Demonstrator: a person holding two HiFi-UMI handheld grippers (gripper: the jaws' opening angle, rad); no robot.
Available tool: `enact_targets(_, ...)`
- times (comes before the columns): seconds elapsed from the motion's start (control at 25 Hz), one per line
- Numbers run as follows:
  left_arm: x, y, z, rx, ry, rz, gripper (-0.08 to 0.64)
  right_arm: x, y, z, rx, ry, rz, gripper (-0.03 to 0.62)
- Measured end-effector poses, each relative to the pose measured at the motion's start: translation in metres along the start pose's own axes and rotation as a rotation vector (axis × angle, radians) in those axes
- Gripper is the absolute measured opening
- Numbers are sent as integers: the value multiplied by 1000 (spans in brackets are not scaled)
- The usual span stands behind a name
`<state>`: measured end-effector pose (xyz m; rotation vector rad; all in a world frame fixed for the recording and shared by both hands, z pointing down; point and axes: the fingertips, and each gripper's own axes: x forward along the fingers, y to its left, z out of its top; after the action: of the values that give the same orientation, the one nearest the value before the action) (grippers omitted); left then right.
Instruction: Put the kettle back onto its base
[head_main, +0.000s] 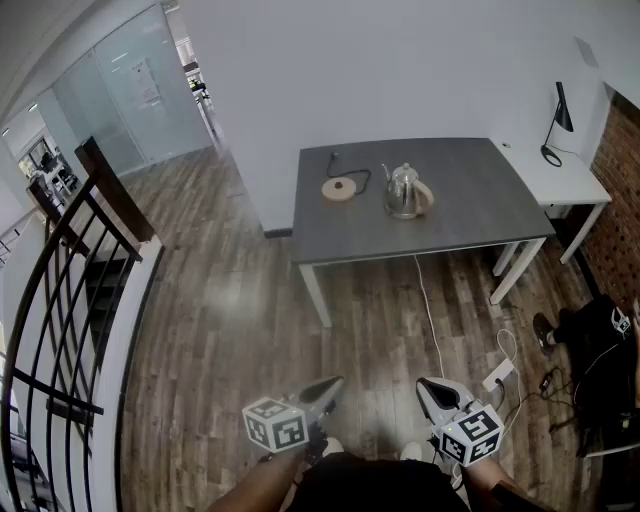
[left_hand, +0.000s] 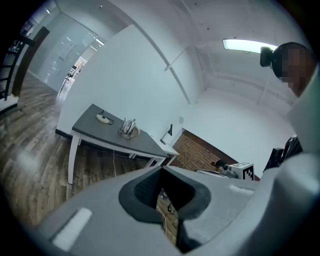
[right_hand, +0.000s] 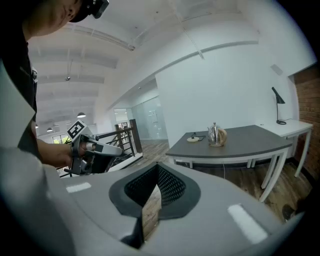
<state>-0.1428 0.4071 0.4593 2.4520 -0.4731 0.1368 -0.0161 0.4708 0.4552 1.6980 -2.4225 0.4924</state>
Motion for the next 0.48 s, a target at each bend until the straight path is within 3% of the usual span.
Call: enact_targets(0.48, -11, 4, 1, -12, -15, 0, 0, 9, 11, 4, -15, 2, 17, 23)
